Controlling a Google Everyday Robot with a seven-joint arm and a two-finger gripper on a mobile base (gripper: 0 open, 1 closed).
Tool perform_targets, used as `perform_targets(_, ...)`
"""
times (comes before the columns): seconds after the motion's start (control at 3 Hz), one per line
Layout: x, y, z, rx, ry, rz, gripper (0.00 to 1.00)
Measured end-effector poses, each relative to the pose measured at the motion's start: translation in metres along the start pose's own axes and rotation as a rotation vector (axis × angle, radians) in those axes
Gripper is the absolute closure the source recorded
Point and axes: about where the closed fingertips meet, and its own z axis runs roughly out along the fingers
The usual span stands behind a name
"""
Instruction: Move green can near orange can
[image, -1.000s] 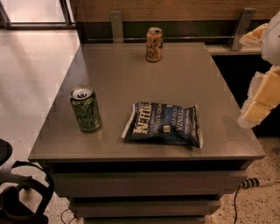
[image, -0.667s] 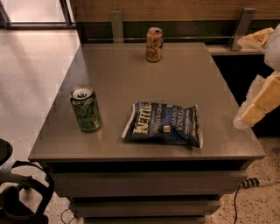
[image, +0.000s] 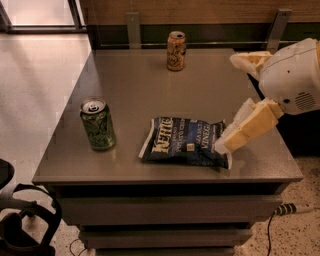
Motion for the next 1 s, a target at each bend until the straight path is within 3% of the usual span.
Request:
perform_targets(0.67,-0.052,0.036,0.066,-0.088,-0.351,0.112,0.00)
perform_targets(1.0,-0.069,0.039,0.066,-0.100,-0.391,0.123,0.00)
